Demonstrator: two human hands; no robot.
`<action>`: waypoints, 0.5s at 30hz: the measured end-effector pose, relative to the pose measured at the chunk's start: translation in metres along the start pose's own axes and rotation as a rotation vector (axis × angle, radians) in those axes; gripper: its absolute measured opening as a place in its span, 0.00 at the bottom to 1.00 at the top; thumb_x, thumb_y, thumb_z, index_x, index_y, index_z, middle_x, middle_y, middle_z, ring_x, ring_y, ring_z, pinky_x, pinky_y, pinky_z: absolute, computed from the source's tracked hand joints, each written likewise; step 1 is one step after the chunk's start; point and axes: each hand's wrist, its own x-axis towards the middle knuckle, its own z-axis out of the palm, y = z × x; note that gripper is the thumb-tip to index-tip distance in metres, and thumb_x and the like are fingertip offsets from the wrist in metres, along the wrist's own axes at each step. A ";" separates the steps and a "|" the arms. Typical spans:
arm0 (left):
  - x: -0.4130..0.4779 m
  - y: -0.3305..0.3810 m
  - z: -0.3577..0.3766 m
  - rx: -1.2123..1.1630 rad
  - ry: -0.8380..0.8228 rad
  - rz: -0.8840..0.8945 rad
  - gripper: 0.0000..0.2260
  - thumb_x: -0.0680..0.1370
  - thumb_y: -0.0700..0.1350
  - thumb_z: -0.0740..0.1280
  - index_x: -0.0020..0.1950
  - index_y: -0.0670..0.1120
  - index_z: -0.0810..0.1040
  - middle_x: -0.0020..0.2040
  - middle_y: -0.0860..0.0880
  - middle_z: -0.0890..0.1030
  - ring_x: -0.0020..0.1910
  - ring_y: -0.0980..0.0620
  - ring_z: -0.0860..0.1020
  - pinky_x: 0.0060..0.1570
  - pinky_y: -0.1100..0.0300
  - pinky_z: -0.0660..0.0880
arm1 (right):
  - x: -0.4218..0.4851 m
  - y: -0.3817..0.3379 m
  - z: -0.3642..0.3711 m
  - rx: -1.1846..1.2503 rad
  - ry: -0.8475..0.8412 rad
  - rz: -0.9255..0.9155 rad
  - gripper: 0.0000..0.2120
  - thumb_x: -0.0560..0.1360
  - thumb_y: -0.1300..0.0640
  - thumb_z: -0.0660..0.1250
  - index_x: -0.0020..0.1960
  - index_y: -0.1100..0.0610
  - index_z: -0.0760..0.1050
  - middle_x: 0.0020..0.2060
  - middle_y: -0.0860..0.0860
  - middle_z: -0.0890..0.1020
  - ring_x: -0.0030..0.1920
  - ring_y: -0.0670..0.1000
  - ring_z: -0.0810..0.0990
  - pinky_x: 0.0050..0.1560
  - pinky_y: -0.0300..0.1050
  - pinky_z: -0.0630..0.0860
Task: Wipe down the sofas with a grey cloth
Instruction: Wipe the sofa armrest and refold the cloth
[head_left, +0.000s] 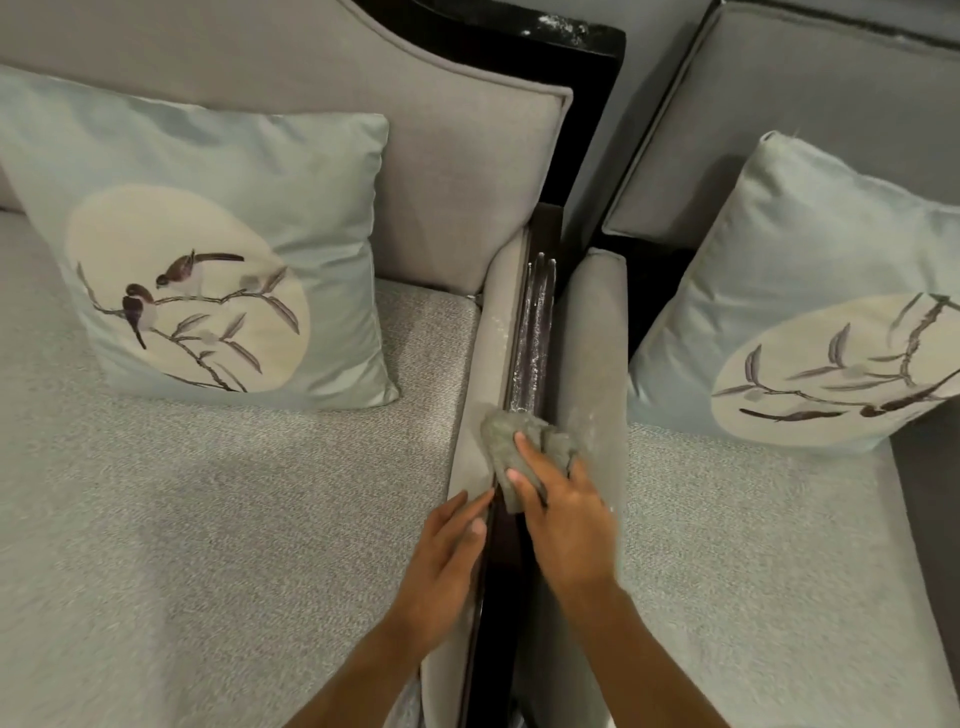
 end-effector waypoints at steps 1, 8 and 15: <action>0.000 0.001 -0.001 -0.005 -0.005 -0.011 0.19 0.79 0.71 0.56 0.68 0.72 0.73 0.74 0.63 0.64 0.72 0.75 0.61 0.75 0.66 0.59 | -0.013 0.000 0.000 0.023 -0.023 -0.022 0.20 0.81 0.37 0.56 0.72 0.32 0.66 0.64 0.55 0.77 0.56 0.53 0.82 0.49 0.48 0.81; 0.002 0.000 -0.006 0.052 -0.062 -0.042 0.21 0.79 0.66 0.53 0.71 0.68 0.71 0.75 0.65 0.62 0.74 0.75 0.57 0.66 0.78 0.54 | 0.033 0.002 -0.009 -0.061 -0.002 -0.150 0.17 0.82 0.40 0.58 0.70 0.34 0.70 0.56 0.51 0.76 0.40 0.53 0.82 0.37 0.45 0.79; 0.005 -0.004 -0.005 0.003 -0.044 -0.067 0.17 0.83 0.65 0.53 0.69 0.67 0.73 0.74 0.65 0.63 0.73 0.74 0.59 0.72 0.73 0.56 | 0.025 0.006 -0.010 -0.085 -0.043 -0.081 0.20 0.80 0.37 0.57 0.72 0.31 0.65 0.61 0.52 0.76 0.49 0.53 0.83 0.44 0.49 0.81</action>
